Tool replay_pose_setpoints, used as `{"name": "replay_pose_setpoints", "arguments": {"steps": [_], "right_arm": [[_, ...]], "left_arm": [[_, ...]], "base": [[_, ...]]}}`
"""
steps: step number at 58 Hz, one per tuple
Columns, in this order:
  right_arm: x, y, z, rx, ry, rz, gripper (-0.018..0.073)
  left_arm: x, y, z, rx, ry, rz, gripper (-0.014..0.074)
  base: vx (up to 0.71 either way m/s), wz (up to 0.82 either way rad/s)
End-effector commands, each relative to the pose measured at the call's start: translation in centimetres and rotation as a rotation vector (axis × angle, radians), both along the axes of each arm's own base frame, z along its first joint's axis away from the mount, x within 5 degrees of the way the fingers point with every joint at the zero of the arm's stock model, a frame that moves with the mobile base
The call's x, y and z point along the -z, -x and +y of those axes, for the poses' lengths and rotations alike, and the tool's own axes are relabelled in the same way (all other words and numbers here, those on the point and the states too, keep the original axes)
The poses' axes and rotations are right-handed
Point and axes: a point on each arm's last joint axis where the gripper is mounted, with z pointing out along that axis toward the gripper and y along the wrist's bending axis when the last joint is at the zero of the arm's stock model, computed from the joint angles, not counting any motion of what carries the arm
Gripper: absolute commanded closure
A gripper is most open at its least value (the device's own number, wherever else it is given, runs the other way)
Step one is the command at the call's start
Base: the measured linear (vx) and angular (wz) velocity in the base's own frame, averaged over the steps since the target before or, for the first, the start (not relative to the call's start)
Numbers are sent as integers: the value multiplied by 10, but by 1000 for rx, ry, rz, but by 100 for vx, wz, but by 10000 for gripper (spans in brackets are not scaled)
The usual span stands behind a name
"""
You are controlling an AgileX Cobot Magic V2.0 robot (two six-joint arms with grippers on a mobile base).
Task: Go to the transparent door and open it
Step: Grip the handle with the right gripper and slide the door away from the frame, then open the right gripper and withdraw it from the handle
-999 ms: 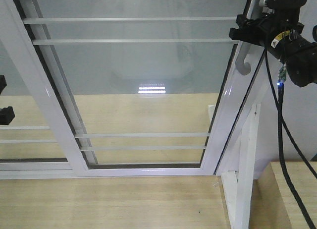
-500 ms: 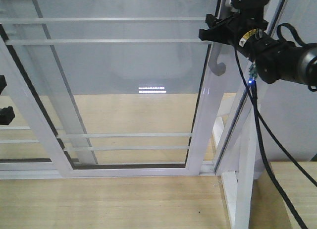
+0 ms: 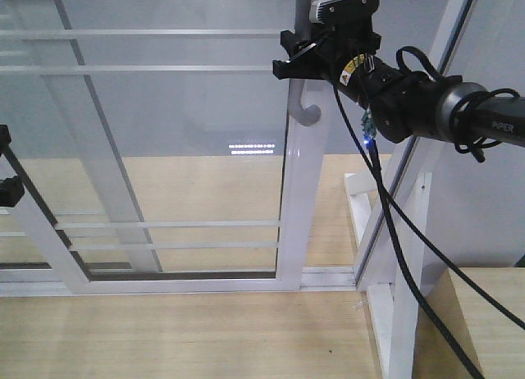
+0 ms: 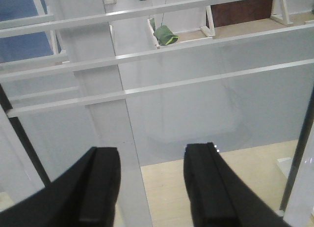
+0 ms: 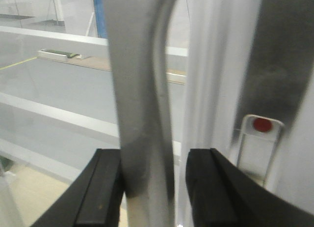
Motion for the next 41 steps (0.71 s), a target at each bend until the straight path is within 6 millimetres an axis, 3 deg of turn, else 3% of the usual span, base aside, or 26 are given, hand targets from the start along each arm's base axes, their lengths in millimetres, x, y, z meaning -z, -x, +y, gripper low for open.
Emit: {"name": "replay_pose_setpoints", "arguments": {"steps": [1,7,19,27,36,41], "right_arm": [[-45,7,10,-41,-75,-160,196],[-45,12,20,-71,-60,-165,196],[-46,13,9,-15,-14,-55,196],[-67,27,-4,51,79,68,196],[-106,55,-22,118,162,148,196],[-117,72,-35,134,201,135,196]], "left_arm": [[-18,-3,0,-2,12,-109,155],[-18,-3,0,-2,12,-109,155],[-18,-3,0,-2,12,-109,155],[-18,-3,0,-2,12,-108,155],[-18,-3,0,-2,12,-109,155],[-18,-3,0,-2,12,-110,155]], "base": [[0,0],[0,0],[0,0],[0,0],[0,0],[0,0]]}}
